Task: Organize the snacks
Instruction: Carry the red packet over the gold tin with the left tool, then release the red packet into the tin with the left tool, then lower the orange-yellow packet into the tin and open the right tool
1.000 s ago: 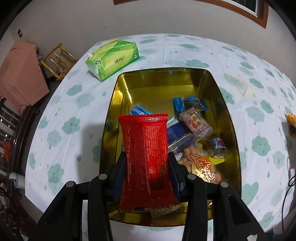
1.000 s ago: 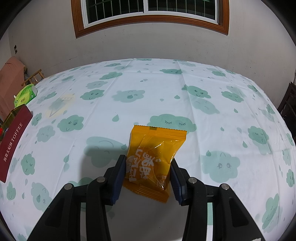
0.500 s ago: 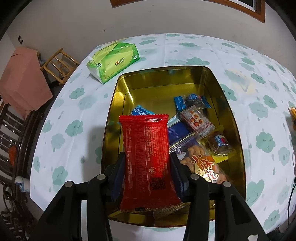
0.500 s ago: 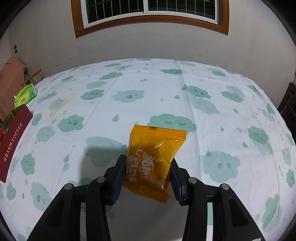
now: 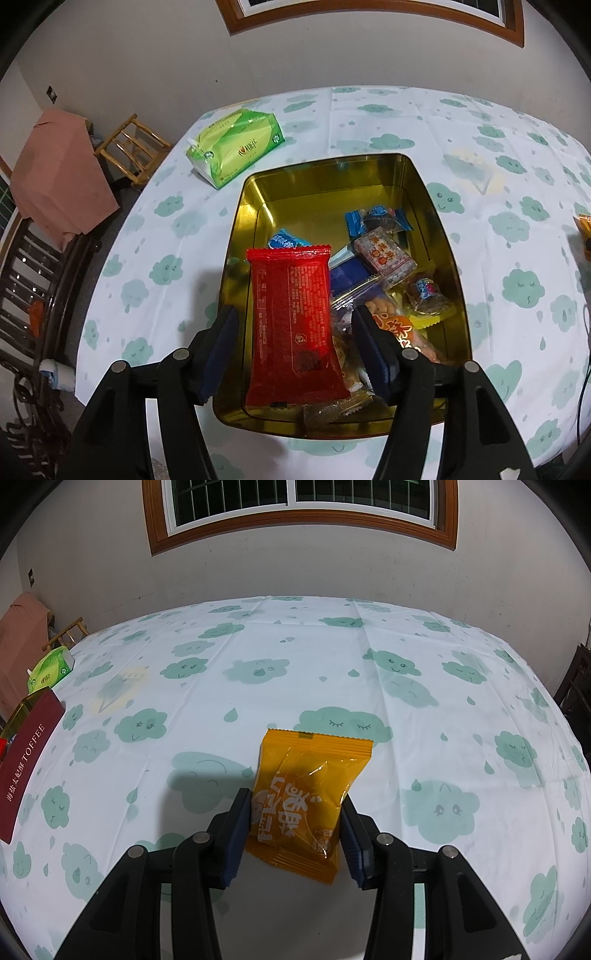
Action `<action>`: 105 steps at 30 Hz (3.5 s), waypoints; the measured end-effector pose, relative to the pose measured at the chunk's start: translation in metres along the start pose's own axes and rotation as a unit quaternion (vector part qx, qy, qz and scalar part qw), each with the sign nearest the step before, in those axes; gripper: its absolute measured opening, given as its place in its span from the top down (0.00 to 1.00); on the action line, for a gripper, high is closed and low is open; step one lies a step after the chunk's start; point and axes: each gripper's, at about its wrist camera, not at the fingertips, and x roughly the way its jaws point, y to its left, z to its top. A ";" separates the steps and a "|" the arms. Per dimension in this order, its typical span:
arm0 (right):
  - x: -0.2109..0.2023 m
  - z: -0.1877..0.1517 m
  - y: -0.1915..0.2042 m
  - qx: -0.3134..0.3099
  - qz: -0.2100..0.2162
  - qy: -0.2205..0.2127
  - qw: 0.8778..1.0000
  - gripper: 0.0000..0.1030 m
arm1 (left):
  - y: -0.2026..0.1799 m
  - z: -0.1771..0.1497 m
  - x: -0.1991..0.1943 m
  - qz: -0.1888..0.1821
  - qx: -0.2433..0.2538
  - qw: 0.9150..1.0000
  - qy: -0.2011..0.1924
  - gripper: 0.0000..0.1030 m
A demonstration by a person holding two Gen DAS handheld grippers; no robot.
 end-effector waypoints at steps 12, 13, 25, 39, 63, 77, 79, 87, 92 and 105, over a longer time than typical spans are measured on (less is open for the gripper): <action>0.000 0.001 0.000 0.000 0.000 0.000 1.000 0.55 | -0.002 -0.011 -0.011 0.010 -0.026 1.000 -0.015 0.39; 0.000 0.001 0.000 0.003 0.001 0.000 1.000 0.55 | -0.002 -0.012 -0.012 0.015 -0.026 0.999 -0.017 0.39; -0.003 0.001 -0.001 0.012 -0.019 0.004 1.000 0.58 | -0.006 -0.018 -0.017 0.015 -0.029 0.999 -0.022 0.34; -0.028 0.013 0.021 0.029 -0.009 -0.003 1.000 0.59 | -0.007 -0.020 -0.024 0.003 -0.040 0.999 -0.034 0.28; -0.067 0.022 0.195 -0.057 0.136 -0.002 0.989 0.59 | 0.056 -0.045 -0.028 -0.007 -0.114 0.993 -0.030 0.23; -0.061 0.025 0.321 -0.126 0.200 0.012 0.972 0.59 | 0.100 -0.065 -0.017 0.018 -0.142 0.990 -0.009 0.22; -0.058 0.024 0.332 -0.133 0.198 0.015 0.971 0.59 | 0.104 -0.068 -0.017 0.020 -0.145 0.989 -0.007 0.22; -0.040 0.026 0.360 -0.144 0.197 0.037 0.969 0.59 | 0.119 -0.076 -0.013 0.021 -0.164 0.986 0.001 0.21; -0.032 0.023 0.370 -0.147 0.196 0.047 0.968 0.59 | 0.124 -0.078 -0.013 0.021 -0.167 0.986 0.002 0.21; -0.023 0.011 0.387 -0.160 0.177 0.054 0.970 0.56 | 0.122 -0.079 -0.012 0.017 -0.165 0.986 0.004 0.20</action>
